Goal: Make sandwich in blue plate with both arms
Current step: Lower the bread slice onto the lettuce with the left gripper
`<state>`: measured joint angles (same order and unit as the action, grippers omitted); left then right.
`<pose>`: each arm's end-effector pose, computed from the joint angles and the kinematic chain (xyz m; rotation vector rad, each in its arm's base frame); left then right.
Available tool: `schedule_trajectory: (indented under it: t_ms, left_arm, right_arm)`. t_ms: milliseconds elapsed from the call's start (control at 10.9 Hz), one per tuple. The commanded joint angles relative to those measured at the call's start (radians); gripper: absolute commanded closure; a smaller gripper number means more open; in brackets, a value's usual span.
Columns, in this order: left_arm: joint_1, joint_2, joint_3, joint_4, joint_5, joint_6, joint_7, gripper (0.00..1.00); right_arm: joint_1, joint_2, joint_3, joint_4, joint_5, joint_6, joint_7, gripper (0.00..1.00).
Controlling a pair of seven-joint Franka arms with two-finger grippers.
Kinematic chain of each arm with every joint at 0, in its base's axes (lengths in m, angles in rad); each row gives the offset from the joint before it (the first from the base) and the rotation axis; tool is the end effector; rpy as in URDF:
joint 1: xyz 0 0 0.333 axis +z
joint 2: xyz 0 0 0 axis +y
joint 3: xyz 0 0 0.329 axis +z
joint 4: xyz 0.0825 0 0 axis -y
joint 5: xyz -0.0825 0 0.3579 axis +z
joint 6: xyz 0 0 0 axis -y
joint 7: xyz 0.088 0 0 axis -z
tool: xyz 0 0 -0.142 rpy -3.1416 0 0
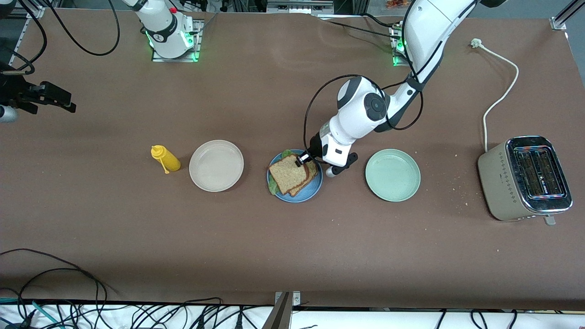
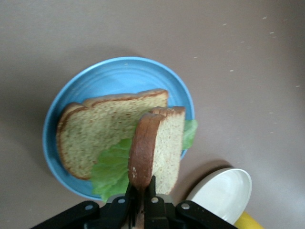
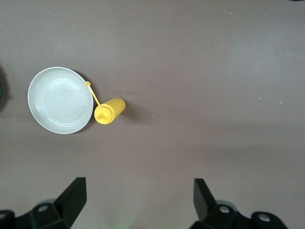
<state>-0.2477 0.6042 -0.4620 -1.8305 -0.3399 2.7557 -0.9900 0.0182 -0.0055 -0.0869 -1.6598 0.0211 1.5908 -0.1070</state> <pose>0.5430 -0.4117 0.2646 2.4456 0.8876 -0.1193 0.5220 -0.0331 0.5675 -3.1126 -0.0579 0.0956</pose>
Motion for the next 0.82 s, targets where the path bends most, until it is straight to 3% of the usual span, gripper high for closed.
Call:
schedule_trajectory:
  t_ms: [0, 732]
  left_arm:
    - [0.031, 0.002, 0.005, 0.017, 0.033, -0.146, -0.022, 1.00]
    - [-0.010, 0.054, 0.035, 0.027, 0.058, -0.174, -0.024, 0.99]
  right_arm:
    - [-0.004, 0.012, 0.007, 0.026, -0.007, -0.012, 0.007, 0.00]
    - [-0.003, 0.015, 0.009, 0.026, -0.009, -0.014, 0.004, 0.00]
